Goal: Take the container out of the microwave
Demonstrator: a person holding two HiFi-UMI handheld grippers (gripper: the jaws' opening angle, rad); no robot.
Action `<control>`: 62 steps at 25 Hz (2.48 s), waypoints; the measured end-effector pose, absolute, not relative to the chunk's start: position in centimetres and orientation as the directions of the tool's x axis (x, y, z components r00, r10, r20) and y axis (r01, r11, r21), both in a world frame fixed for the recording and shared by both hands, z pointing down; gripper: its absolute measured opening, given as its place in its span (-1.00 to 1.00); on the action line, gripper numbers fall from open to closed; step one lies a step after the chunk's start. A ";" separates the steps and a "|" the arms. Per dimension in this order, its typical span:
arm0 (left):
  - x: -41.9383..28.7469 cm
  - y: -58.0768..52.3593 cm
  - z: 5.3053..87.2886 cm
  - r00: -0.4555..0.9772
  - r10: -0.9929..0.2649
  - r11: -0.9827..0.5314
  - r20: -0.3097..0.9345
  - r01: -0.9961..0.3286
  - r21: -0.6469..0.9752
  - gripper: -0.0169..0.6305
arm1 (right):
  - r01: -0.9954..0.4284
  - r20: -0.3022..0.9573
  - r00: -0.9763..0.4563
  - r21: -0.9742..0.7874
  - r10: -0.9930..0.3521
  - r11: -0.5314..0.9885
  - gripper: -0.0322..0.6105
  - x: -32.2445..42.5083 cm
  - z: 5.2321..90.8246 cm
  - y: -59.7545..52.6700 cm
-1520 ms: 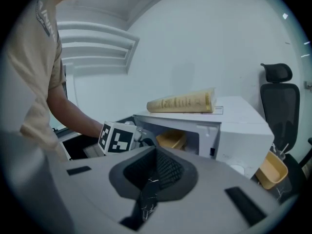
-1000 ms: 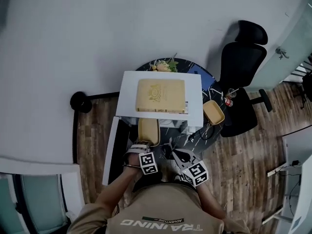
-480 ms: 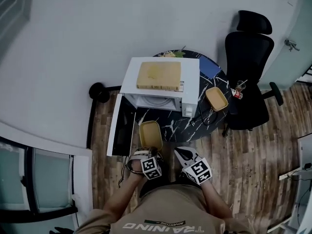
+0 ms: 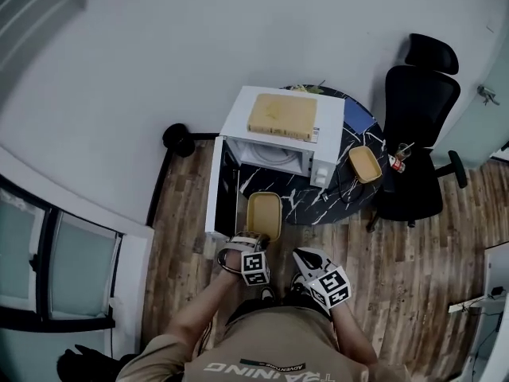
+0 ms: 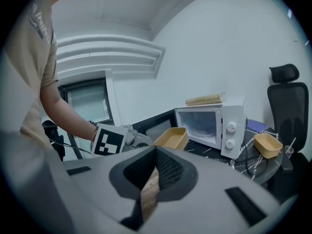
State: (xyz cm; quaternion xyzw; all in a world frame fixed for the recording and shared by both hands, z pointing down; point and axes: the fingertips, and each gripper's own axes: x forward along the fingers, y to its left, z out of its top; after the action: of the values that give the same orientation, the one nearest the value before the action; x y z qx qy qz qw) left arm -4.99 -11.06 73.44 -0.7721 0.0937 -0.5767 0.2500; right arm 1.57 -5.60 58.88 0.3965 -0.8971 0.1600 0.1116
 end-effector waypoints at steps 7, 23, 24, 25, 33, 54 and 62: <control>-5.7 -9.2 73.8 0.385 -0.394 -0.874 0.835 0.126 -0.470 -0.88 | -0.802 0.354 -0.590 -0.153 -0.726 0.577 -0.88 1.0 57.6 -3.5; -7.5 -6.5 74.8 0.449 -0.332 -0.890 0.829 0.142 -0.434 -0.88 | -0.842 0.388 -0.529 -0.129 -0.755 0.524 -0.88 -1.2 58.2 -0.8; -7.5 -6.5 74.8 0.443 -0.329 -0.893 0.834 0.142 -0.428 -0.88 | -0.839 0.387 -0.534 -0.133 -0.752 0.527 -0.88 -1.1 58.3 -0.9; -7.6 -6.6 74.8 0.438 -0.328 -0.895 0.837 0.140 -0.424 -0.88 | -0.837 0.385 -0.538 -0.139 -0.750 0.529 -0.88 -1.0 58.3 -1.0; -7.9 -8.0 74.6 0.391 -0.348 -0.895 0.852 0.131 -0.426 -0.88 | -0.834 0.351 -0.546 -0.142 -0.761 0.533 -0.88 0.9 57.8 -3.9; -7.9 -9.2 74.1 0.379 -0.335 -0.905 0.863 0.126 -0.407 -0.89 | -0.846 0.428 -0.515 -0.113 -0.742 0.522 -0.88 1.7 59.2 -6.7; -7.8 -10.0 73.8 0.375 -0.358 -0.898 0.855 0.114 -0.426 -0.89 | -0.839 0.439 -0.521 -0.102 -0.732 0.535 -0.88 1.8 59.3 -6.5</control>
State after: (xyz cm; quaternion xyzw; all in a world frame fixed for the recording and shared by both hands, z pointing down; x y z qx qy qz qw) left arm -7.79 -10.00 73.75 -0.8014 0.0761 -0.5537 0.2131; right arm 1.80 -6.48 59.33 0.4575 -0.8585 0.1525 0.1744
